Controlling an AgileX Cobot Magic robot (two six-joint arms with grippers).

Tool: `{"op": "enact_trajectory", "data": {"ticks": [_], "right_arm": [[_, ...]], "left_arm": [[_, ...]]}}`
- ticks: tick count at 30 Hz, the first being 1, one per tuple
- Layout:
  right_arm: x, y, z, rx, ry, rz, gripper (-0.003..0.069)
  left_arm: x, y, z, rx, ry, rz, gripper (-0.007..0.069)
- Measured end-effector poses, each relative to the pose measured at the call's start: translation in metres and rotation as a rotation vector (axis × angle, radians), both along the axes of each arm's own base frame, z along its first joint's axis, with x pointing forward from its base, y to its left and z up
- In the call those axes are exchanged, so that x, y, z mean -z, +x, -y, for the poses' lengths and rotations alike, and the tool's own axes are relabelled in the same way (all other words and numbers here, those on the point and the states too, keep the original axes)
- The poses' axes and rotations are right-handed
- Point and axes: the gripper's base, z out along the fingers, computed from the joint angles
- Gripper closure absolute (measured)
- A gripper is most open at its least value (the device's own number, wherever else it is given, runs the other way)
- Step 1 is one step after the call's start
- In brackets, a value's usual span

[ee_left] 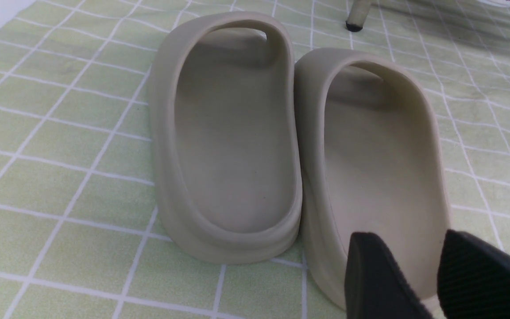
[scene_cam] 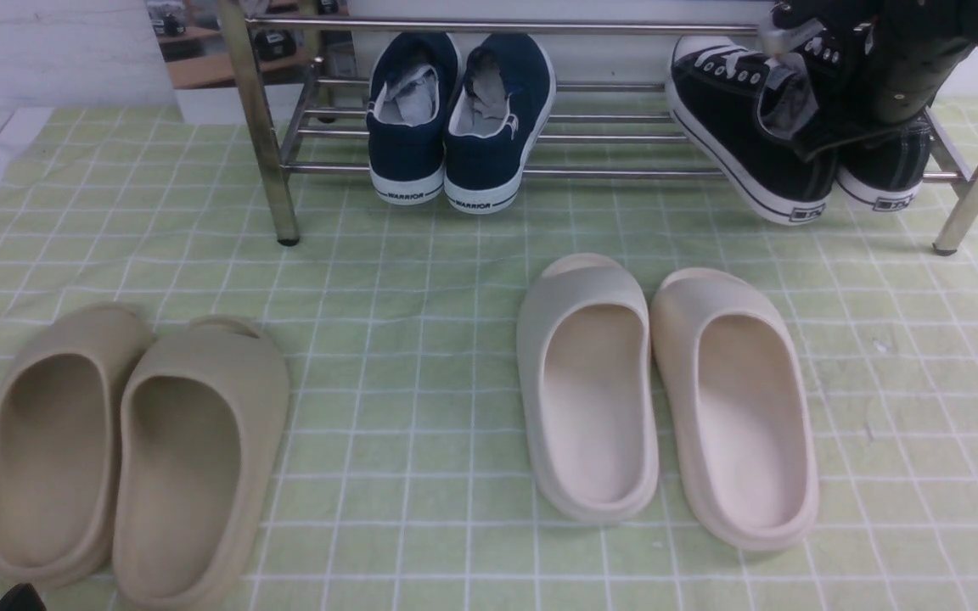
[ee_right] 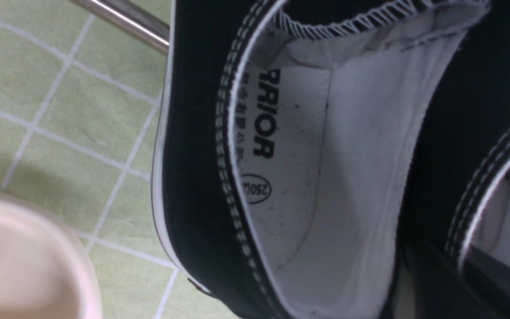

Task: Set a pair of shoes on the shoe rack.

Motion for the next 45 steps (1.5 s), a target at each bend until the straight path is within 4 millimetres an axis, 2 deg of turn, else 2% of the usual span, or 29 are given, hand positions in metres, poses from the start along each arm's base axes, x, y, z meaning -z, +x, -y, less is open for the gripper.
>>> {"op": "enact_trajectory", "data": {"ticks": [4,7,9,10,12,15,19,20,21,22,25,29,30,33,34,35,37,38,39,41,42,43,44,45], "right_arm": [[0.003,0.001,-0.001,0.005,0.01,-0.001,0.0596],[0.0,0.002,0.0,0.028,0.022,0.018,0.0484],[-0.002,0.001,0.0,0.036,0.025,0.022,0.0442],[-0.007,-0.002,0.001,0.052,0.032,0.021,0.0376],[-0.016,-0.009,0.002,0.073,0.038,0.008,0.0305],[-0.037,-0.026,0.006,0.103,0.033,-0.033,0.0242],[-0.057,-0.044,0.01,0.131,0.026,-0.077,0.0232],[-0.071,-0.055,0.012,0.141,0.028,-0.079,0.0246],[-0.072,-0.055,0.013,0.141,0.028,-0.076,0.0249],[-0.084,-0.063,0.013,0.146,0.045,-0.056,0.0274],[-0.105,-0.081,0.012,0.143,0.106,-0.025,0.034],[-0.135,-0.126,0.009,0.115,0.226,0.004,0.0487],[-0.136,-0.128,0.01,0.114,0.23,0.004,0.0495],[-0.15,-0.179,0.013,0.094,0.275,0.008,0.0609],[-0.149,-0.193,0.015,0.093,0.276,0.0,0.0641],[-0.155,-0.209,0.018,0.089,0.283,0.023,0.0655],[-0.15,-0.241,0.022,0.1,0.297,0.011,0.0662],[-0.153,-0.248,0.023,0.101,0.302,0.024,0.0662],[-0.152,-0.272,0.027,0.109,0.317,0.038,0.0662],[-0.152,-0.293,0.03,0.115,0.329,0.061,0.0662],[-0.15,-0.316,0.034,0.123,0.351,0.105,0.0662],[-0.147,-0.318,0.034,0.123,0.352,0.107,0.0662],[-0.145,-0.334,0.037,0.119,0.365,0.149,0.0662],[-0.143,-0.358,0.04,0.107,0.383,0.225,0.0662]], "left_arm": [[0.0,0.0,0.0,0.0,0.0,0.0,0.0387],[0.0,0.0,0.0,0.0,0.0,0.0,0.0387],[0.0,0.0,0.0,0.0,0.0,0.0,0.0387],[0.0,0.0,0.0,0.0,0.0,0.0,0.0387],[0.0,0.0,0.0,0.0,0.0,0.0,0.0387],[0.0,0.0,0.0,0.0,0.0,0.0,0.0387],[0.0,0.0,0.0,0.0,0.0,0.0,0.0387],[0.0,0.0,0.0,0.0,0.0,0.0,0.0387],[0.0,0.0,0.0,0.0,0.0,0.0,0.0387],[0.0,0.0,0.0,0.0,0.0,0.0,0.0387],[0.0,0.0,0.0,0.0,0.0,0.0,0.0387],[0.0,0.0,0.0,0.0,0.0,0.0,0.0387],[0.0,0.0,0.0,0.0,0.0,0.0,0.0387],[0.0,0.0,0.0,0.0,0.0,0.0,0.0387],[0.0,0.0,0.0,0.0,0.0,0.0,0.0387],[0.0,0.0,0.0,0.0,0.0,0.0,0.0387],[0.0,0.0,0.0,0.0,0.0,0.0,0.0386],[0.0,0.0,0.0,0.0,0.0,0.0,0.0386],[0.0,0.0,0.0,0.0,0.0,0.0,0.0386],[0.0,0.0,0.0,0.0,0.0,0.0,0.0386],[0.0,0.0,0.0,0.0,0.0,0.0,0.0386],[0.0,0.0,0.0,0.0,0.0,0.0,0.0386],[0.0,0.0,0.0,0.0,0.0,0.0,0.0386],[0.0,0.0,0.0,0.0,0.0,0.0,0.0386]]}}
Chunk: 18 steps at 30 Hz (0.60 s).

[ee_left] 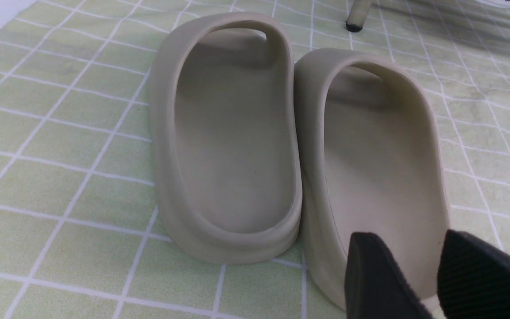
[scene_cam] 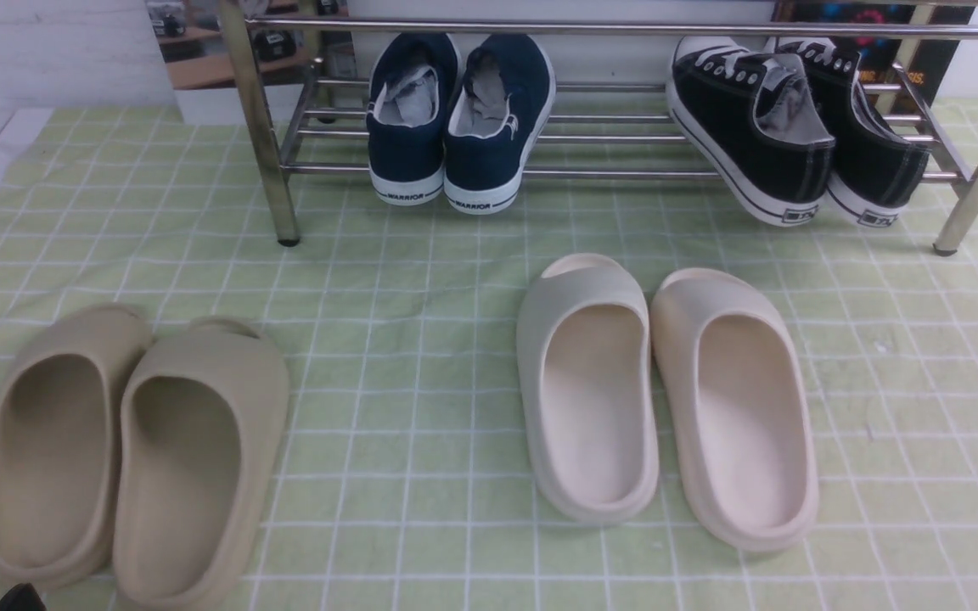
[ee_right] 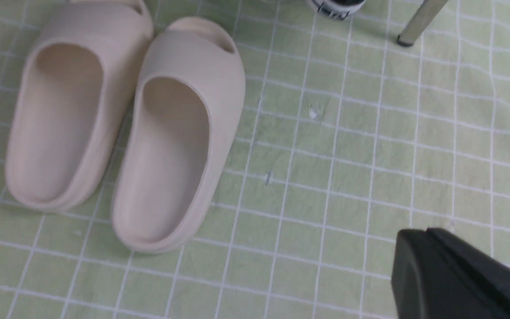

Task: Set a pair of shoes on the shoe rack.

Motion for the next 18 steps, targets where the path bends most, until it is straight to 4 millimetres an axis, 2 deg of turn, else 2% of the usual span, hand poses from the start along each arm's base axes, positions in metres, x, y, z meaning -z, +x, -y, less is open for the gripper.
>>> {"op": "enact_trajectory", "data": {"ticks": [3,9,14,18], "right_arm": [[0.012,-0.038,0.006,-0.001,0.025,0.151,0.0662],[0.039,-0.084,0.012,-0.009,0.076,0.374,0.0662],[0.054,-0.098,0.014,-0.013,0.096,0.476,0.0662],[0.068,-0.095,0.013,-0.014,0.094,0.451,0.0662]], "left_arm": [[0.0,0.0,0.0,0.0,0.0,0.0,0.0386],[0.0,0.0,0.0,0.0,0.0,0.0,0.0386],[0.0,0.0,0.0,0.0,0.0,0.0,0.0386],[0.0,0.0,0.0,0.0,0.0,0.0,0.0386]]}}
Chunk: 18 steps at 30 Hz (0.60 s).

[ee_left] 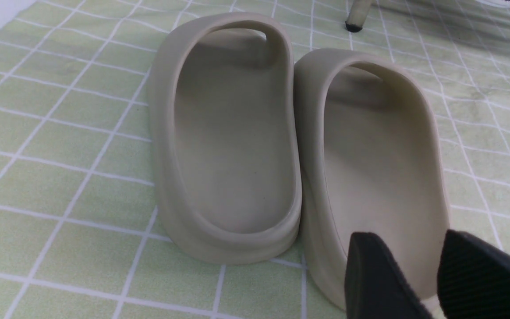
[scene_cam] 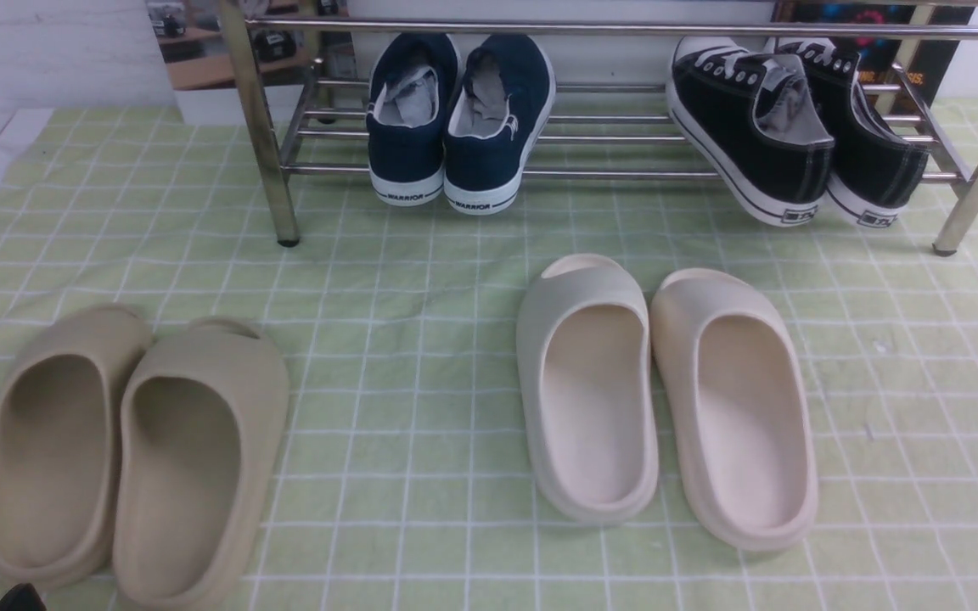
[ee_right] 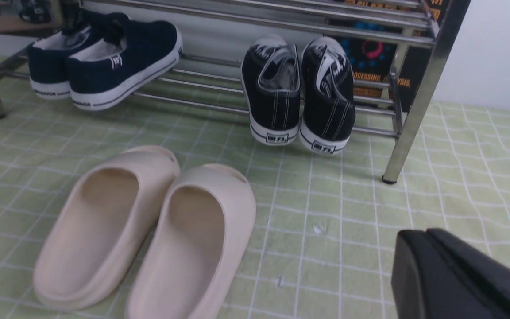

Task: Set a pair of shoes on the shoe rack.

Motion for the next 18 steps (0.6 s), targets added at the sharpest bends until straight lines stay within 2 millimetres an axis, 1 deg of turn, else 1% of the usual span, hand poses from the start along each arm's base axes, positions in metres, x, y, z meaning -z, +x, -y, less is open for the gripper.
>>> {"op": "enact_trajectory", "data": {"ticks": [3,8,15,18], "right_arm": [[0.009,0.003,0.0,0.007,-0.014,-0.031,0.0661],[0.01,0.004,0.005,0.043,-0.076,-0.029,0.0659],[0.013,0.004,0.002,0.024,-0.046,-0.054,0.0658],[0.029,0.015,-0.001,0.01,-0.022,0.014,0.0657]], "left_arm": [[0.0,0.0,0.0,0.0,0.0,0.0,0.0386],[0.0,0.0,0.0,0.0,0.0,0.0,0.0386],[0.0,0.0,0.0,0.0,0.0,0.0,0.0386],[0.0,0.0,0.0,0.0,0.0,0.0,0.0386]]}}
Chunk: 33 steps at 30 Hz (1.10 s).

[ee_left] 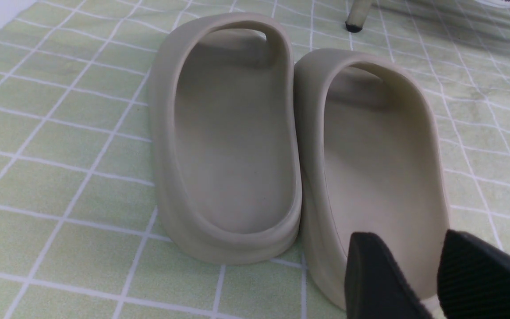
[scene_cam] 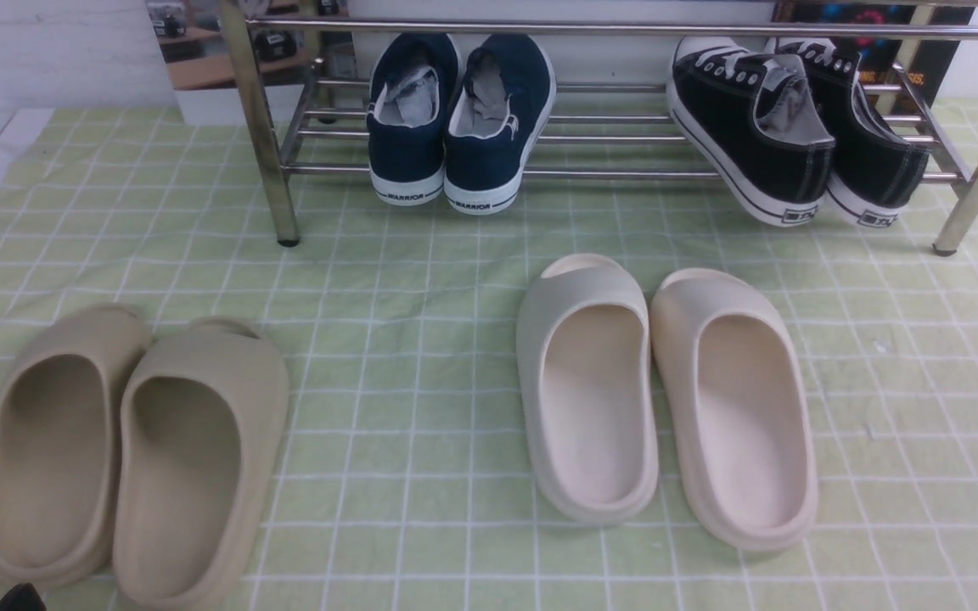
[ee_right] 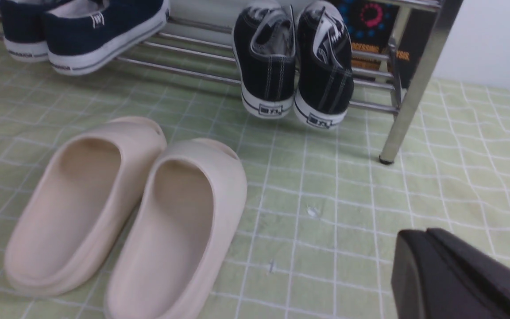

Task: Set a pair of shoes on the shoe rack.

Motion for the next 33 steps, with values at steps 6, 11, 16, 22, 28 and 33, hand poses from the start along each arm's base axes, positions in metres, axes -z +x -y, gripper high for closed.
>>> {"op": "enact_trajectory", "data": {"ticks": [6,11,16,22,28,33], "right_arm": [[0.061,0.008,0.001,0.069,0.095,0.22,0.0657],[0.112,0.009,0.007,0.177,0.145,0.275,0.0657],[0.14,0.01,0.011,0.266,0.195,0.127,0.0662],[0.152,0.008,0.009,0.251,0.187,-0.018,0.0664],[0.154,0.006,0.01,0.251,0.175,-0.053,0.0664],[0.154,0.006,0.01,0.253,0.176,-0.063,0.0664]], "left_arm": [[0.0,0.0,0.0,0.0,0.0,-0.001,0.0386],[0.0,0.0,0.0,0.0,0.0,-0.001,0.0386],[0.0,0.0,0.0,0.0,0.0,0.0,0.0386],[0.001,0.0,0.0,0.0,0.0,-0.002,0.0386],[0.001,0.0,0.0,0.0,0.0,-0.002,0.0386],[0.001,0.0,0.0,0.0,0.0,-0.002,0.0386]]}}
